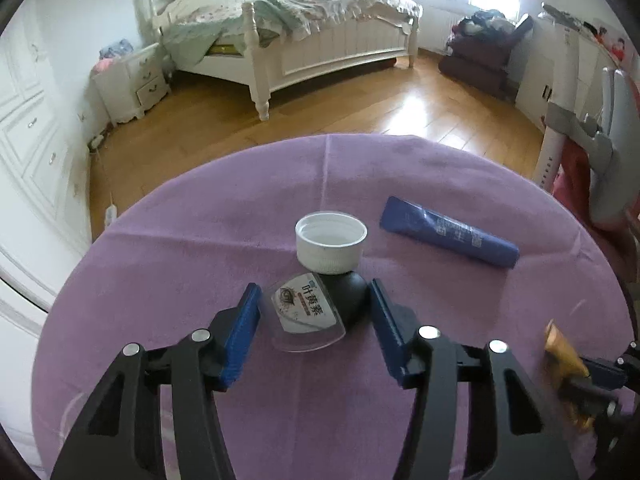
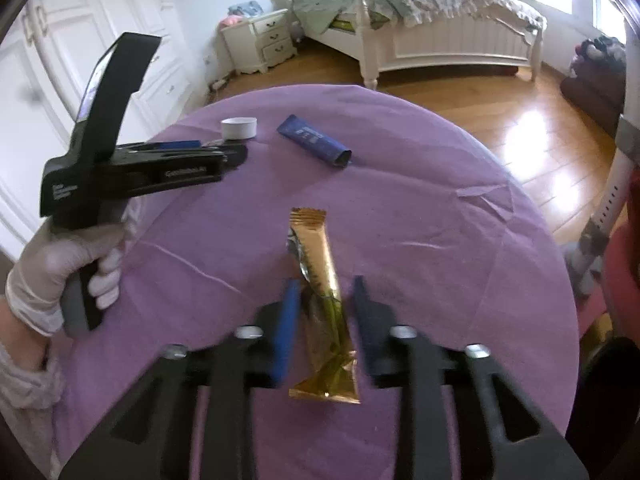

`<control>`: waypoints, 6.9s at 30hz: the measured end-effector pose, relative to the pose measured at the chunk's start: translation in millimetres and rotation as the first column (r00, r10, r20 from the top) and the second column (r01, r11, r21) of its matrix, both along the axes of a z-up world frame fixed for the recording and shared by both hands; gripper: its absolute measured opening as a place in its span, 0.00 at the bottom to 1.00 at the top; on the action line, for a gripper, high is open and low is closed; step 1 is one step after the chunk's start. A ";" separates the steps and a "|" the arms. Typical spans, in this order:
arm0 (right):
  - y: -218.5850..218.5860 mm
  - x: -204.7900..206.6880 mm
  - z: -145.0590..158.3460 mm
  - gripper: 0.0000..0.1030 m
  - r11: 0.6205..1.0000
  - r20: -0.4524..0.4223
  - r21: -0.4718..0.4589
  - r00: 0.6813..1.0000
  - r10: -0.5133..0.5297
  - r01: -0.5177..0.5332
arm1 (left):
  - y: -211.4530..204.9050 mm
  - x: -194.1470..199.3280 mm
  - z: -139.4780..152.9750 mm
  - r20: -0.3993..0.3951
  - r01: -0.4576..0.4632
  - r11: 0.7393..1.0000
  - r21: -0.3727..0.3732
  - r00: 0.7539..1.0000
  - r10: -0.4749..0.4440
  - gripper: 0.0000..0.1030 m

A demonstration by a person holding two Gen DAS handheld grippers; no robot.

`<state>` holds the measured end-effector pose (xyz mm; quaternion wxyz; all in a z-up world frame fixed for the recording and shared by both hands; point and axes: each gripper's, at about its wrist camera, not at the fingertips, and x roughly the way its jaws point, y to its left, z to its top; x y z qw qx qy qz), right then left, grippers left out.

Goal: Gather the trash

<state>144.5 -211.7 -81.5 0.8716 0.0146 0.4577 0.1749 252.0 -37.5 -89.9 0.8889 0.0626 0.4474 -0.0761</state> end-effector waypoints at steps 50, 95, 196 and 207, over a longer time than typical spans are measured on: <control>-370.4 -221.6 -36.9 0.09 0.633 -0.068 0.387 0.705 -0.706 0.671 | -393.4 -178.4 -43.1 -0.142 0.603 0.687 -0.406 0.701 -0.699 0.52; 8.6 60.8 35.7 0.49 0.994 0.111 0.059 0.990 0.090 -0.097 | -8.3 30.2 2.7 0.044 -0.014 0.998 -0.063 0.999 0.017 0.83; -32.7 -141.1 122.6 0.78 0.940 0.285 0.340 0.951 -0.122 0.019 | 15.6 -232.2 103.1 0.310 -0.233 0.960 -0.152 0.912 0.270 0.95; 49.3 -146.8 133.7 0.78 0.961 0.316 0.270 0.948 -0.032 -0.057 | 49.3 -245.1 106.7 0.331 -0.280 0.933 -0.225 0.879 0.344 0.95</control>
